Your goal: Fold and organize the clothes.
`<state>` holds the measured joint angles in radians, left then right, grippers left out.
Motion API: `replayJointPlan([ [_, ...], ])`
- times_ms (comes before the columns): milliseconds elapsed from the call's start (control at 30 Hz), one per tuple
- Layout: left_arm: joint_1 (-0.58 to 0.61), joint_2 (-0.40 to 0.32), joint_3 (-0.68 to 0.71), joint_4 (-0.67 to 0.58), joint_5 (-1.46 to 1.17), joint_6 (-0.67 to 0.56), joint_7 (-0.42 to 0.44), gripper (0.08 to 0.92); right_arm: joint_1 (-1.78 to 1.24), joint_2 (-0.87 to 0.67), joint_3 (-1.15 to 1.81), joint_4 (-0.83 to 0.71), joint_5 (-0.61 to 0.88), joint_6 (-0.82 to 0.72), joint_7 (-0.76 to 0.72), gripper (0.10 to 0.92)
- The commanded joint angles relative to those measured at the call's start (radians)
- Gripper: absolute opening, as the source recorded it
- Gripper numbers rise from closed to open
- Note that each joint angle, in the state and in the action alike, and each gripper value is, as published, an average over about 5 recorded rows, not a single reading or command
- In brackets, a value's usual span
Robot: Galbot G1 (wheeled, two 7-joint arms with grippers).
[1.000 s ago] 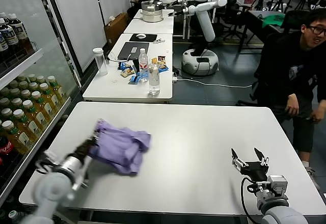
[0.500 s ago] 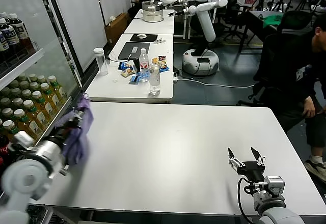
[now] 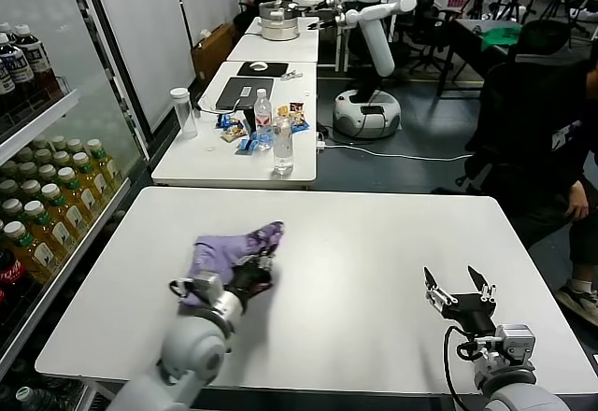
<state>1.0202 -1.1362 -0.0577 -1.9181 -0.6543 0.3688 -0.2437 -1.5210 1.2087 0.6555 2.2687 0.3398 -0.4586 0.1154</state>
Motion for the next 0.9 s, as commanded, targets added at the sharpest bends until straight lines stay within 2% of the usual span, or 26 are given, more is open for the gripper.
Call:
replayJointPlan([
  [33,-0.037,-0.073,0.194,0.009,0.236,-0.101,0.003,0.306,0.016,-0.006,-0.018,0.013,0.001,-0.004,0.000,0.823],
  [233,0.045,-0.050,0.118,-0.065,0.218,-0.125,0.015,0.479,0.120,-0.005,-0.169,-0.043,-0.007,-0.008,0.013,0.823],
  [367,0.094,-0.024,-0.030,-0.099,0.220,-0.133,-0.029,0.592,0.252,0.025,-0.347,-0.156,0.007,0.011,0.045,0.823],
  [600,0.186,0.049,-0.299,-0.073,0.199,-0.186,-0.111,0.775,0.476,0.169,-0.576,-0.432,0.016,0.009,0.106,0.823],
  [700,0.233,0.051,-0.374,-0.064,0.185,-0.199,-0.120,0.815,0.556,0.236,-0.651,-0.548,0.003,0.010,0.127,0.823],
  [900,0.284,0.033,-0.434,-0.065,0.167,-0.218,-0.123,0.822,0.632,0.292,-0.712,-0.672,-0.040,-0.004,0.152,0.823],
])
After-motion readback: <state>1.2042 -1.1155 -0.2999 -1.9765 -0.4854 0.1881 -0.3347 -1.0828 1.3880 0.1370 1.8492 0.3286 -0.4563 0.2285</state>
